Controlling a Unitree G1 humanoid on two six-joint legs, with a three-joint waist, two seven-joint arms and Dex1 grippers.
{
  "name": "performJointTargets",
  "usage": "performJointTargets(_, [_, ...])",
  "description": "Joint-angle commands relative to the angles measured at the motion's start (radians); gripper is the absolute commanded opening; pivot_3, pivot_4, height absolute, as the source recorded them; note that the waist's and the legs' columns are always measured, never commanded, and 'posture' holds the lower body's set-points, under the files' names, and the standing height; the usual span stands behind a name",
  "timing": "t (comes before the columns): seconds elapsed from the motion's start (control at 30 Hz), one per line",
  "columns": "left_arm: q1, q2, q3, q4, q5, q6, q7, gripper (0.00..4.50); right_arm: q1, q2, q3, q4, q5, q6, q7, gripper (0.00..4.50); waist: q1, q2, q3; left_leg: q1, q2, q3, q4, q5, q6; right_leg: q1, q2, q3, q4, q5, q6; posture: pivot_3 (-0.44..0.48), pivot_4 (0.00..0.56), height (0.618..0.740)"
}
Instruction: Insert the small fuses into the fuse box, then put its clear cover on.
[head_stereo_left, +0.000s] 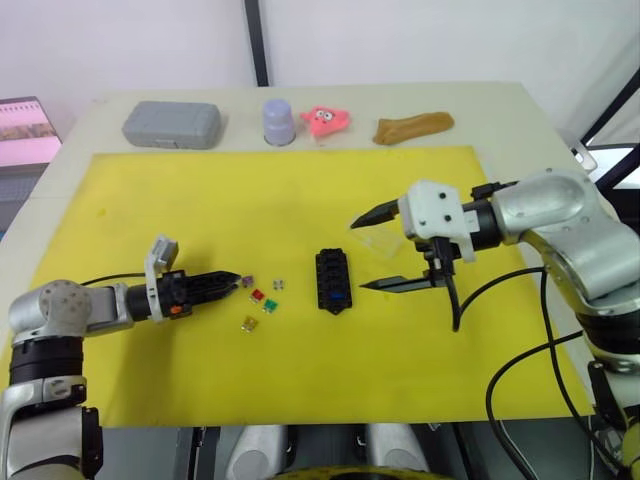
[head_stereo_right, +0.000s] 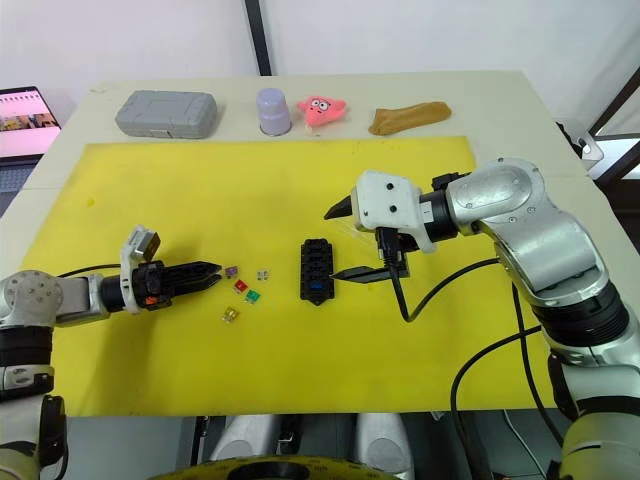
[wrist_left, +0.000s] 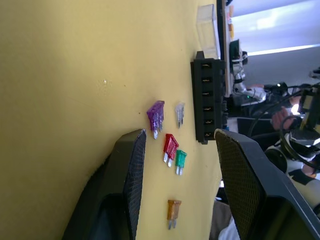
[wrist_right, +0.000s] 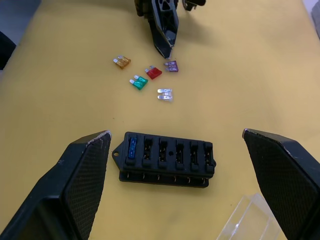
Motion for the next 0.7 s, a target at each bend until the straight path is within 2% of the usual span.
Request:
performJointTargets(0.03, [-0.026,-0.025,-0.032,0.034,0.032,-0.037,-0.002,2.33,-0.009,-0.008,-0.029,-0.036,0.009,0.003,-0.012,4.50,0.004,0.000,0.000,0.000,0.000,0.000,0.000,0.000,0.000,0.000,0.000,0.000,0.000,0.000,0.000,0.000,0.150,0.731])
performJointTargets(0.37, [-0.089,-0.056,-0.089,0.114,0.095,-0.109,-0.045,2.33,-0.014,-0.003,-0.018,-0.041,0.005,0.013,-0.032,4.50,0.022,0.000,-0.001,0.001,-0.001,-0.001,0.001,0.000,0.000,0.001,-0.001,0.000,0.001,0.000,0.000,0.000,0.150,0.731])
performJointTargets(0.7, [-0.109,-0.079,-0.151,0.110,0.138,-0.142,-0.088,2.33,-0.010,-0.007,-0.023,-0.055,0.009,0.027,-0.047,4.50,0.032,0.001,-0.001,0.001,-0.002,-0.001,0.001,0.000,0.002,0.002,-0.001,-0.001,0.001,0.000,0.000,0.000,0.150,0.731])
